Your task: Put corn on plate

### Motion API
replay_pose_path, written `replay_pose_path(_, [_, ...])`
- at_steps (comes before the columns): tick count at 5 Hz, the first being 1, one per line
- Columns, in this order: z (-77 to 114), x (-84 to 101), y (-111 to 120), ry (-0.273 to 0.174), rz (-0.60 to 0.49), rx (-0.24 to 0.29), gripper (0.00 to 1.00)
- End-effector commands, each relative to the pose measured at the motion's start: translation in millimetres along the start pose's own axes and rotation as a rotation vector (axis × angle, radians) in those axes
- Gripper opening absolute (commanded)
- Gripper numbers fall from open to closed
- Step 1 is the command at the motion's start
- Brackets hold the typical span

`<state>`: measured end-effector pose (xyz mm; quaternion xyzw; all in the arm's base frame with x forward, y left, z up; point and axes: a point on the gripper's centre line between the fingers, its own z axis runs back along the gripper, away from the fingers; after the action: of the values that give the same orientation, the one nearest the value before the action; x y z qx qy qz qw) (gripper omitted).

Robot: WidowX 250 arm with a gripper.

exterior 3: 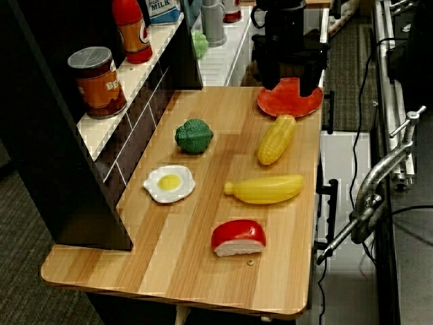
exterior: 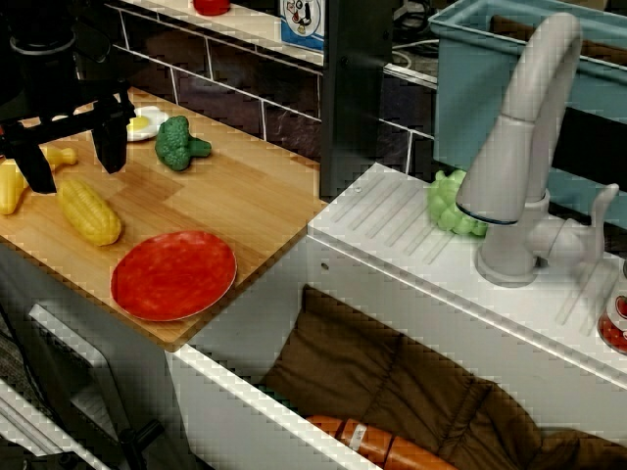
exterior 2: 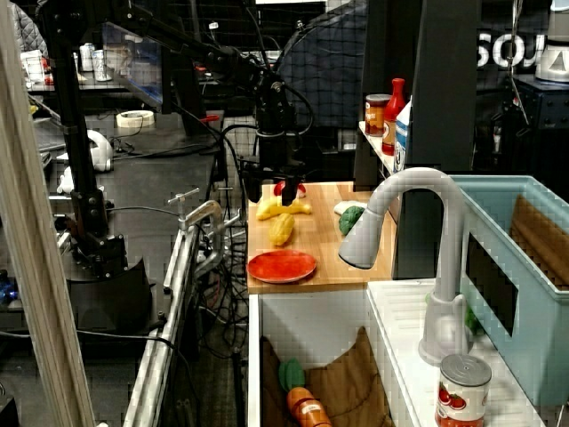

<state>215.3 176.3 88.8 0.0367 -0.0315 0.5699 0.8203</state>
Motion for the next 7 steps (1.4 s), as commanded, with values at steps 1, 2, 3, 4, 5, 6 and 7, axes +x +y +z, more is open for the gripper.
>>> replay_pose_path(1, [-6.3,14.0,1,-0.098,-0.014,-0.023,1.0])
replay_pose_path(2, [-21.1,25.1,14,-0.167,-0.038,-0.061,1.0])
replay_pose_path(3, [-38.3,29.0,23,-0.187,-0.041,-0.036,1.0])
replay_pose_path(4, [-40.5,33.1,28,-0.189,0.001,-0.051,1.0])
replay_pose_path(5, [-48.1,40.3,31,-0.16,0.101,-0.01,1.0])
replay_pose_path(6, [-46.1,39.6,34,-0.147,0.159,-0.012,1.0])
replay_pose_path(7, [-48.3,40.0,36,-0.125,0.19,0.016,1.0])
